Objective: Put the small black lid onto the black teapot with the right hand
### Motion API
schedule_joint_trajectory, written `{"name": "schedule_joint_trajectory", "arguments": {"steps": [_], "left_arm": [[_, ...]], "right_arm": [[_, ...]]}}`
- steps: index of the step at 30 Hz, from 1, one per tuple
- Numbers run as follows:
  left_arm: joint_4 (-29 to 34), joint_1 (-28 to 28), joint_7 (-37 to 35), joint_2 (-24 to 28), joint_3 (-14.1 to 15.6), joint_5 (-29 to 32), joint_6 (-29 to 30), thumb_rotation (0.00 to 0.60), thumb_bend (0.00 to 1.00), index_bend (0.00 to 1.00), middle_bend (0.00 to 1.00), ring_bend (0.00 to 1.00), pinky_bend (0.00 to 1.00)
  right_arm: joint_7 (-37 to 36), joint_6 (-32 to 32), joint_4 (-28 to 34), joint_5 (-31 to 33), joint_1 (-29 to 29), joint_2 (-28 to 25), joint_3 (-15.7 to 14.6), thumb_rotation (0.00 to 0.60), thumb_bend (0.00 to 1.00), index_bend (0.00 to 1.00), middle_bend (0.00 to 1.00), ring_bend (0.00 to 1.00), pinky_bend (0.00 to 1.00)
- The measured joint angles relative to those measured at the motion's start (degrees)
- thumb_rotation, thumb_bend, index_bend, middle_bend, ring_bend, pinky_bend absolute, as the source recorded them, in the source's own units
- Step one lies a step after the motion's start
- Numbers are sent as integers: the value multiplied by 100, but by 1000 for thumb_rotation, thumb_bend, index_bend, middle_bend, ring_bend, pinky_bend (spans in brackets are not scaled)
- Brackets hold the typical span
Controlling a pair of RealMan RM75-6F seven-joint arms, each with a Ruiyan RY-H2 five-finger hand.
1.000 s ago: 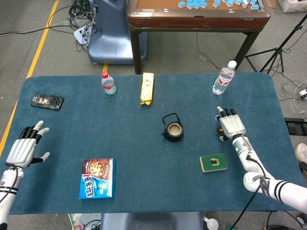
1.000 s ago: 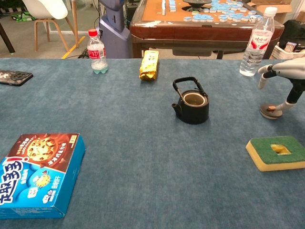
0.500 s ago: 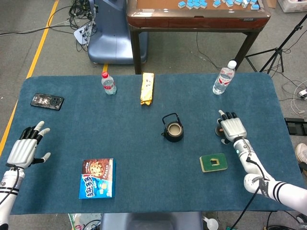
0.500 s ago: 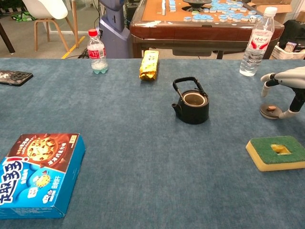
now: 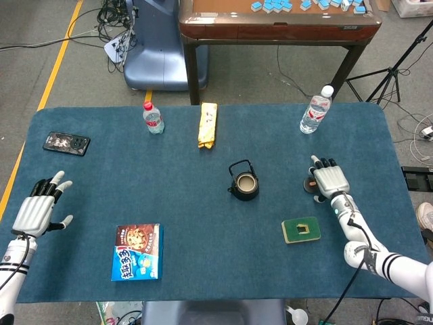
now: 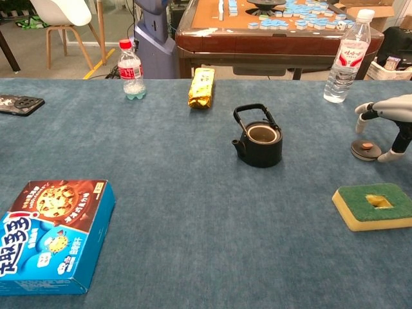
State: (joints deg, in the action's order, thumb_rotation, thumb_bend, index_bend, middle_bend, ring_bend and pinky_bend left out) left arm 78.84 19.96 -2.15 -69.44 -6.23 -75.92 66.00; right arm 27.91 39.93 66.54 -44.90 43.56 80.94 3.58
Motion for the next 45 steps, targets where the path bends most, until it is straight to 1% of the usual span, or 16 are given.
{"name": "schedule_joint_trajectory", "arguments": {"steps": [15, 21, 31, 40, 45], "left_arm": [[-182, 49, -110, -57, 13, -6, -78, 600, 258, 156, 0, 0, 0], [-269, 83, -176, -89, 14, -1, -139, 600, 258, 156, 0, 0, 0], [-304, 82, -216, -99, 24, 2, -141, 600, 258, 155, 0, 0, 0], [-278, 74, -203, -92, 30, 0, -116, 600, 258, 156, 0, 0, 0], [-283, 83, -194, -100, 33, 5, -132, 600, 258, 156, 0, 0, 0]], "right_arm": [[-268, -335, -556, -105, 139, 282, 55, 600, 218, 262, 0, 0, 0], [-282, -406, -662, -101, 164, 340, 34, 600, 218, 262, 0, 0, 0], [-258, -403, -664, -105, 184, 369, 4, 600, 218, 262, 0, 0, 0], [-186, -350, -637, -57, 179, 362, -32, 600, 218, 331, 0, 0, 0], [-166, -328, -633, -26, 157, 356, -52, 600, 218, 351, 0, 0, 0]]}}
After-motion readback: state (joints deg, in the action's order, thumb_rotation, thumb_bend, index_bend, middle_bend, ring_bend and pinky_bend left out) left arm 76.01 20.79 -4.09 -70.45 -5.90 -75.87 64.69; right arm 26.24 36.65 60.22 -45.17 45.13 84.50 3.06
